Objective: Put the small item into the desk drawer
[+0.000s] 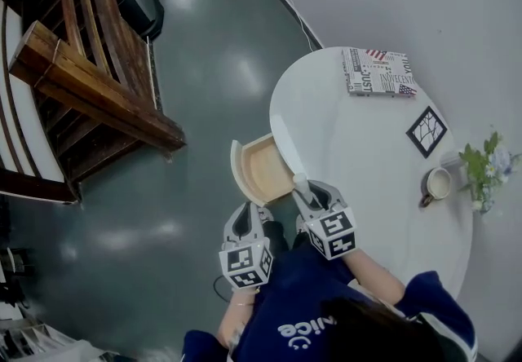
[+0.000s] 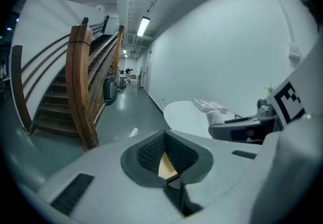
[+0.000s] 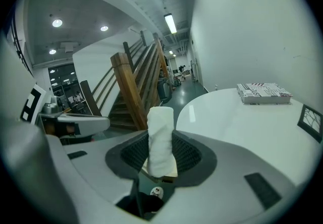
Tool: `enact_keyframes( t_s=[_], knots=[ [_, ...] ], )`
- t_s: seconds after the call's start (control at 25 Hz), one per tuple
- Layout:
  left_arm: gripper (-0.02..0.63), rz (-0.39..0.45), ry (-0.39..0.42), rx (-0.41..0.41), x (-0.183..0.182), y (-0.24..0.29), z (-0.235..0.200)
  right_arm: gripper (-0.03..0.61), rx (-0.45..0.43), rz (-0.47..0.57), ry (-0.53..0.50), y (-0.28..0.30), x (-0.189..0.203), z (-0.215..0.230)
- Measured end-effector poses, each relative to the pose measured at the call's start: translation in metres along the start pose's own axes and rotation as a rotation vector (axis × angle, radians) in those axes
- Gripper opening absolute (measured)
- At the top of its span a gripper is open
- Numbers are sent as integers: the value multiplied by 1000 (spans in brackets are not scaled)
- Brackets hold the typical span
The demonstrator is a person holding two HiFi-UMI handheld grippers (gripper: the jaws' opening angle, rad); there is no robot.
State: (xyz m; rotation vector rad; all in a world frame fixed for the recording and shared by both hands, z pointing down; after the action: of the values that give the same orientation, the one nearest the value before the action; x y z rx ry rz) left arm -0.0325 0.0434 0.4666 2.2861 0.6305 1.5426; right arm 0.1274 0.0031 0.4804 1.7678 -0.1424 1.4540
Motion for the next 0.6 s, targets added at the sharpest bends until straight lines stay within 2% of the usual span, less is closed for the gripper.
enact_keyframes(
  t_s=[0.2,0.6],
  knots=[
    [5,10,13,5,-15,15,-11,140,8,-13,-15,16,-10,2],
    [5,-26,21,45,-40,53,-35,140,19,-72,-31,55,-27,7]
  ],
)
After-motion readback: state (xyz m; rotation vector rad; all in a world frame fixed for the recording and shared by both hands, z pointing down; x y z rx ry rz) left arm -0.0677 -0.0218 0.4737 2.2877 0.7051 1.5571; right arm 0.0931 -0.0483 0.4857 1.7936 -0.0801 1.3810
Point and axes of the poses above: the fingertips, and each gripper's own axes: y forward along the fingers, z to its right, x out of its underside, the point moved 5 cm from there along -y, backward along the fingers, and after that the axes turned 15 degrees about -y, right-handed, at the moved point
